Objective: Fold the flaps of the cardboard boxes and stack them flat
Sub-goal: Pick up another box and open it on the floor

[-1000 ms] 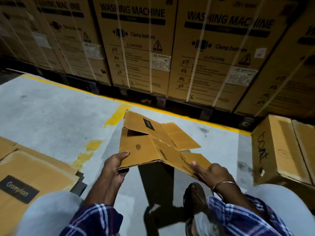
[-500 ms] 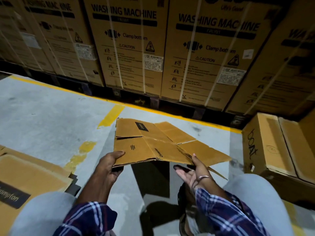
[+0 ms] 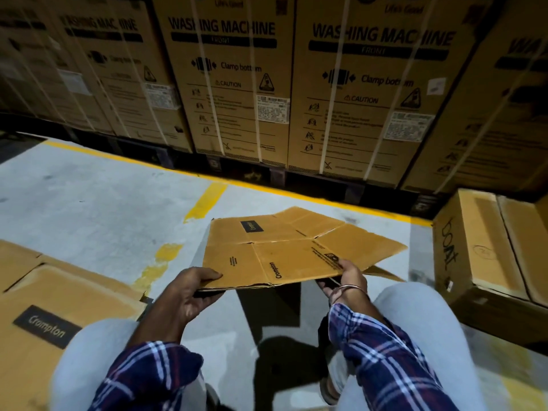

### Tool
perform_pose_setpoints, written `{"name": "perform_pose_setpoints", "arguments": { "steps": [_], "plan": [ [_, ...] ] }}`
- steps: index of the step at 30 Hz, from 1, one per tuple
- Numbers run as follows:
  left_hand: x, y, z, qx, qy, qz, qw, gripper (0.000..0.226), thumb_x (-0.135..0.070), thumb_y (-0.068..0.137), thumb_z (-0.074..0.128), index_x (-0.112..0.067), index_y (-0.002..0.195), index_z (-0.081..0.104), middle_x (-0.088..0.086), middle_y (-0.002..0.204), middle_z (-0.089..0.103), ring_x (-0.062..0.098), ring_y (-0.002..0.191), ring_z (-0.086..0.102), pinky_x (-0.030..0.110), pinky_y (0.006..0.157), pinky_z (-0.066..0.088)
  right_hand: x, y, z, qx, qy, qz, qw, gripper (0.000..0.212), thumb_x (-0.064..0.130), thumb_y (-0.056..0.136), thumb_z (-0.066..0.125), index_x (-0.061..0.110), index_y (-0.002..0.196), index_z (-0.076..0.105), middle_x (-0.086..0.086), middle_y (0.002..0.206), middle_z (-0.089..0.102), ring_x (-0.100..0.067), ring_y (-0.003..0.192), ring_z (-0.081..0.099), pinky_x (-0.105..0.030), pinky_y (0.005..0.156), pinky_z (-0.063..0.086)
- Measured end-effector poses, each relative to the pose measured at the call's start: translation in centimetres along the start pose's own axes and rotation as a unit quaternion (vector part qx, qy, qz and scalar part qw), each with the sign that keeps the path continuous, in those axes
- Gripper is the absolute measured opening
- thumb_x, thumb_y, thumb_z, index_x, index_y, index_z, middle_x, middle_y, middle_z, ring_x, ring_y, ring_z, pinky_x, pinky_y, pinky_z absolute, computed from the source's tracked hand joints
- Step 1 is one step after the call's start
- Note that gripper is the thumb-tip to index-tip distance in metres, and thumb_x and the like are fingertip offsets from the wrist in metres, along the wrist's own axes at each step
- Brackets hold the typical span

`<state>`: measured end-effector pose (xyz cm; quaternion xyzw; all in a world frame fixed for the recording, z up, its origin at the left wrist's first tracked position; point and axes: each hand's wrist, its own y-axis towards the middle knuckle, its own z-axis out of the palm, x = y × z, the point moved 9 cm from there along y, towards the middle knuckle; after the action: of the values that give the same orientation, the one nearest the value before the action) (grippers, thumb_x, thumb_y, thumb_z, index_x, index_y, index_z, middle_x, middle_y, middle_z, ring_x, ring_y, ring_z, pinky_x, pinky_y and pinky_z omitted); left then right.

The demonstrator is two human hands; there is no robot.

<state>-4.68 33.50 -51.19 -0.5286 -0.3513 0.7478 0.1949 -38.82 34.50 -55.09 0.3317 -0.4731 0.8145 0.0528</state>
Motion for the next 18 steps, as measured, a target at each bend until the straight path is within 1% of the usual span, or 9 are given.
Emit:
{"name": "perform_pose_setpoints", "arguments": {
  "steps": [2, 4, 6, 8, 10, 13, 16, 17, 18],
  "plan": [
    [-0.5, -0.1, -0.7, -0.036, 0.014, 0.019, 0.999, 0.013, 0.009, 0.09, 0.058, 0.0, 0.1, 0.058, 0.017, 0.089, 0.066, 0.028, 0.078, 0.064, 0.035, 0.066, 0.054, 0.5, 0.3, -1.3, -0.041, 0.011, 0.002, 0.999, 0.029, 0.02, 0.088, 0.072, 0.006, 0.107, 0.055, -0.022, 0.104, 0.067, -0.036, 0.081, 0.068, -0.052, 0.07, 0.06],
    [-1.0, -0.2, -1.3, -0.054, 0.003, 0.032, 0.998, 0.011, 0.008, 0.09, 0.059, -0.001, 0.097, 0.057, 0.015, 0.086, 0.065, 0.027, 0.075, 0.063, 0.033, 0.061, 0.057, 1.0, 0.5, -2.2, -0.068, 0.008, -0.005, 0.998, 0.017, 0.009, 0.084, 0.07, 0.007, 0.091, 0.055, -0.022, 0.101, 0.067, -0.037, 0.08, 0.069, -0.059, 0.079, 0.059],
    [-1.1, -0.3, -1.7, -0.059, -0.034, 0.036, 0.997, 0.008, 0.002, 0.091, 0.061, -0.003, 0.096, 0.058, 0.015, 0.087, 0.064, 0.027, 0.076, 0.063, 0.034, 0.06, 0.06, 1.2, 0.3, -2.6, -0.078, 0.002, -0.009, 0.997, 0.012, -0.002, 0.081, 0.064, 0.006, 0.083, 0.055, -0.021, 0.093, 0.065, -0.036, 0.074, 0.067, -0.061, 0.081, 0.058],
    [-0.8, -0.6, -1.7, -0.049, -0.088, 0.045, 0.994, 0.009, -0.011, 0.094, 0.065, -0.008, 0.097, 0.058, 0.014, 0.088, 0.065, 0.027, 0.083, 0.064, 0.039, 0.072, 0.058, 1.3, 0.3, -2.7, -0.088, -0.008, -0.014, 0.996, 0.011, -0.004, 0.081, 0.064, 0.004, 0.083, 0.056, -0.02, 0.09, 0.064, -0.035, 0.07, 0.066, -0.06, 0.08, 0.059],
    [-0.5, -1.0, -0.8, 0.004, -0.162, 0.062, 0.985, 0.025, -0.033, 0.093, 0.071, -0.013, 0.1, 0.061, 0.011, 0.085, 0.07, 0.027, 0.093, 0.068, 0.045, 0.087, 0.056, 1.4, 0.3, -2.0, -0.074, 0.001, -0.03, 0.997, 0.011, -0.004, 0.081, 0.065, 0.003, 0.088, 0.059, -0.02, 0.089, 0.063, -0.032, 0.068, 0.064, -0.059, 0.078, 0.059],
    [0.4, -1.2, 0.4, 0.043, -0.221, 0.089, 0.97, 0.05, -0.051, 0.084, 0.078, -0.017, 0.119, 0.065, 0.01, 0.111, 0.072, 0.031, 0.11, 0.069, 0.059, 0.101, 0.051, 1.1, 0.4, -0.4, -0.035, 0.003, -0.036, 0.999, 0.022, 0.002, 0.078, 0.067, 0.0, 0.099, 0.061, -0.017, 0.082, 0.062, -0.028, 0.068, 0.061, -0.056, 0.087, 0.055],
    [2.8, 0.0, 0.7, 0.01, -0.214, 0.059, 0.975, 0.056, -0.03, 0.088, 0.079, -0.015, 0.136, 0.056, 0.015, 0.131, 0.064, 0.036, 0.113, 0.066, 0.059, 0.102, 0.05, -0.4, -0.1, 0.9, 0.012, -0.027, -0.002, 1.0, 0.016, 0.003, 0.086, 0.066, 0.003, 0.098, 0.056, -0.021, 0.083, 0.066, -0.033, 0.07, 0.067, -0.049, 0.076, 0.059],
    [3.3, 0.3, 0.7, -0.006, -0.208, 0.049, 0.977, 0.053, -0.019, 0.09, 0.075, -0.012, 0.138, 0.054, 0.018, 0.133, 0.063, 0.037, 0.111, 0.067, 0.057, 0.097, 0.055, -0.9, -0.1, 1.2, 0.025, -0.044, 0.008, 0.999, 0.014, 0.001, 0.088, 0.064, 0.004, 0.097, 0.054, -0.022, 0.083, 0.066, -0.034, 0.07, 0.067, -0.047, 0.068, 0.059],
    [3.6, 0.5, 0.5, -0.027, -0.203, 0.043, 0.978, 0.05, -0.008, 0.092, 0.07, -0.009, 0.138, 0.053, 0.02, 0.132, 0.064, 0.037, 0.108, 0.068, 0.054, 0.085, 0.061, -1.2, -0.2, 1.4, 0.032, -0.061, 0.014, 0.997, 0.014, -0.002, 0.088, 0.063, 0.003, 0.096, 0.053, -0.023, 0.082, 0.066, -0.035, 0.069, 0.068, -0.045, 0.061, 0.058]
  ]
}}
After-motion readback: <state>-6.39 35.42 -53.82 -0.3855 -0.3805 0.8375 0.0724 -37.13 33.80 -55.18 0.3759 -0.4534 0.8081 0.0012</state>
